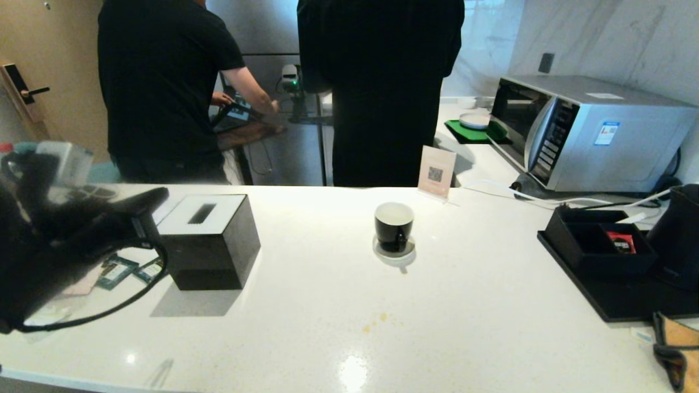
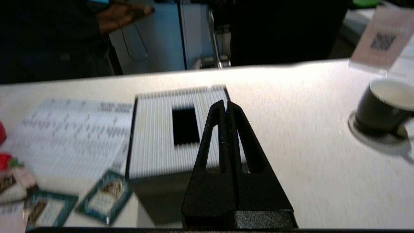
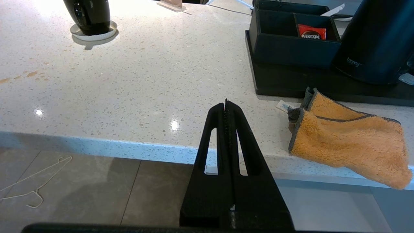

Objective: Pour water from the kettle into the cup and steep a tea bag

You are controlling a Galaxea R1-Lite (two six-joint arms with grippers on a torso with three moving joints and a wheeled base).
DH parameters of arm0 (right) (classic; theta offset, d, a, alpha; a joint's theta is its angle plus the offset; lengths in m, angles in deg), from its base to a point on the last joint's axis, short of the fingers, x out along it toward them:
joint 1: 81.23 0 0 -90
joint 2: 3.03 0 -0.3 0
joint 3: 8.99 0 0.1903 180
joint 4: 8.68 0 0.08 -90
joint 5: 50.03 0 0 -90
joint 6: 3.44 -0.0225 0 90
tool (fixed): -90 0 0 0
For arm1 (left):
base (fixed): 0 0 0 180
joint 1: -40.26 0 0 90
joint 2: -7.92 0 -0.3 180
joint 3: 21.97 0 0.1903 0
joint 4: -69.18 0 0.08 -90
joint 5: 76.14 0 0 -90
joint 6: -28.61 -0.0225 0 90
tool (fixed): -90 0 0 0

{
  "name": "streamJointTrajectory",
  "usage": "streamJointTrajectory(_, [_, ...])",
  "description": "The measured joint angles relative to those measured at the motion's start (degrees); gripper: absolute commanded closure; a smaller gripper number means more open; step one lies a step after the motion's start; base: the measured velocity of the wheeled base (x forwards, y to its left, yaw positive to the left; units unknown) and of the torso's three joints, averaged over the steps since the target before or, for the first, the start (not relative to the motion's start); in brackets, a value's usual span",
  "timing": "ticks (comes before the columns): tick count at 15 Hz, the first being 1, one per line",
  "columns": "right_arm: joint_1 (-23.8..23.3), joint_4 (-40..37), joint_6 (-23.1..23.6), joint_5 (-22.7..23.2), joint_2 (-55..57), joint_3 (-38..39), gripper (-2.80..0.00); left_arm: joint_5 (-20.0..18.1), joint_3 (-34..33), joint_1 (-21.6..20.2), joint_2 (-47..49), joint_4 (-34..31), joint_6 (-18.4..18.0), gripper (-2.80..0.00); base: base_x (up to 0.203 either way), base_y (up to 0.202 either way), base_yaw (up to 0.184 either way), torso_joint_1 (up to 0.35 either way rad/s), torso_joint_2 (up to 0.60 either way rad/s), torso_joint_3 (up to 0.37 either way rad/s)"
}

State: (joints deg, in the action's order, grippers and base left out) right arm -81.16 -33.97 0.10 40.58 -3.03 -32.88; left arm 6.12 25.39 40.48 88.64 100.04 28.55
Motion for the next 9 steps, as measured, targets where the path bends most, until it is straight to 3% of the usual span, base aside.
streamJointTrajectory(4, [0.0,0.0,0.0,0.0,0.0,0.0,0.0,0.1,-11.2,-0.3,-11.7,-4.8,-0.7,0.0,0.0,0.0,0.0,0.0,0.0,0.0])
streamJointTrajectory(9, [0.0,0.0,0.0,0.0,0.0,0.0,0.0,0.2,-20.5,-1.4,-35.7,-23.3,-1.0,0.0,0.0,0.0,0.0,0.0,0.0,0.0])
